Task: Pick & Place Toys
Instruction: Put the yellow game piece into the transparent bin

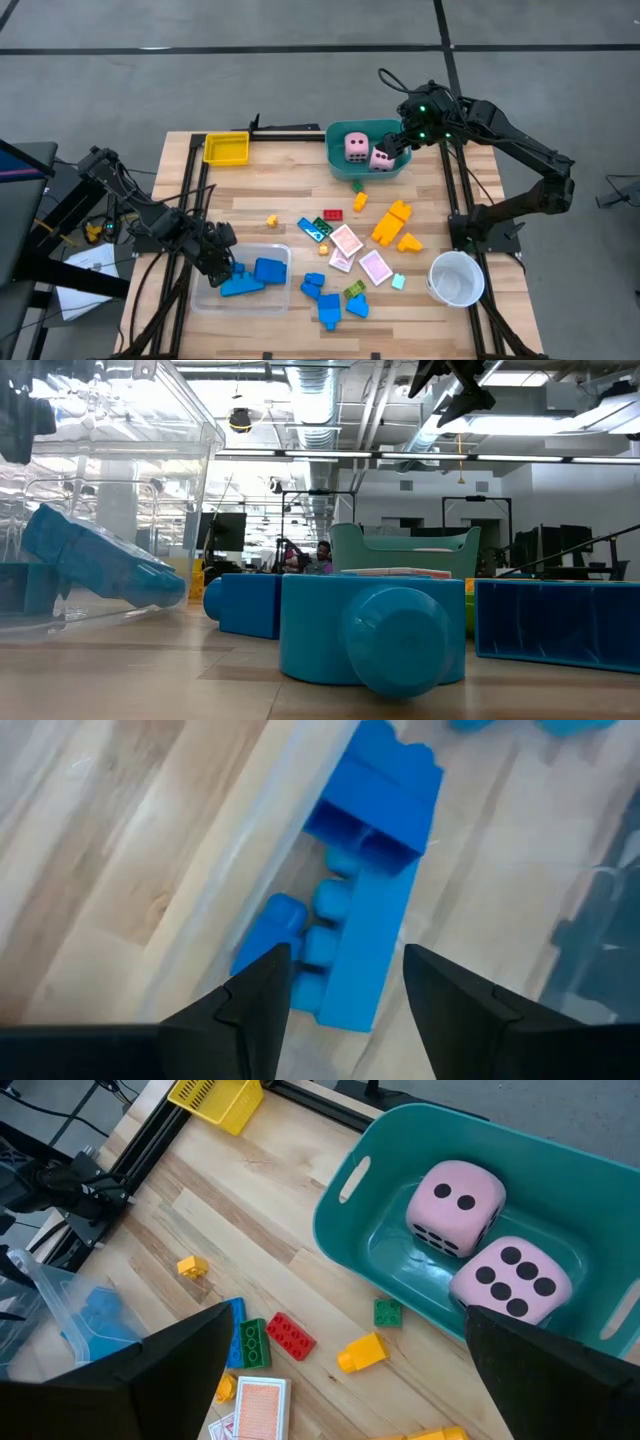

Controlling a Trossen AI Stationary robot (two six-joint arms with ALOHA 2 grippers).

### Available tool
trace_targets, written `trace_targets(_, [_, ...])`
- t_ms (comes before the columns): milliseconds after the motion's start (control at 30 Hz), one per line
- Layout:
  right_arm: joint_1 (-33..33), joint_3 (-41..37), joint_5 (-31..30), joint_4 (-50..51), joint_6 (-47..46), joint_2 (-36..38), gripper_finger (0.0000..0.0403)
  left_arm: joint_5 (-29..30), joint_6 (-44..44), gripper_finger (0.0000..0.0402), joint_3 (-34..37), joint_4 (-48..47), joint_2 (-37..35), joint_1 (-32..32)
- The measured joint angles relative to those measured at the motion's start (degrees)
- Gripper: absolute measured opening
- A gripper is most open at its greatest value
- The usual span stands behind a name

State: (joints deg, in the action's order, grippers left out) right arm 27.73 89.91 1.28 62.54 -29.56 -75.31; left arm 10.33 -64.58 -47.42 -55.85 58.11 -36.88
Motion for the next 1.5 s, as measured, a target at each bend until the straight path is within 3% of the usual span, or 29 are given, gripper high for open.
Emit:
trace_targets(300, [0.0, 0.0, 0.0, 0.0, 0.0, 0.0, 0.0386, -0.02, 2.15, 0.0187, 0.0, 8.52, 0.0, 0.0])
trace_targets(667, [0.0, 0.0, 0.02, 0.02, 0.04, 0.0, 0.0386, -0.14, 15.99, 0.0184, 0.0, 32.07, 0.0, 3.02])
trace_targets(833, [0.01, 0.0, 0.08, 0.02, 0.07, 0.0, 0.0386, 0.6, 23.68, 0.0179, -1.83, 36.79, 0.0, 10.22])
trace_targets(1167, [0.0, 0.0, 0.21, 0.09, -0.24, 0.0, 0.0386, 9.41, 41.71, 0.0165, -9.17, 40.41, 0.02, 29.6])
trace_targets(1333, [0.0, 0.0, 0.2, 0.07, -0.24, 0.0, 0.0386, 9.81, 42.31, 0.0158, -9.66, 47.69, 0.03, 38.52])
trace_targets(1500, [0.08, 0.0, 0.15, 0.02, -0.28, 0.0, 0.0386, 9.05, 37.97, 0.0153, -9.69, 44.8, 2.64, 42.42])
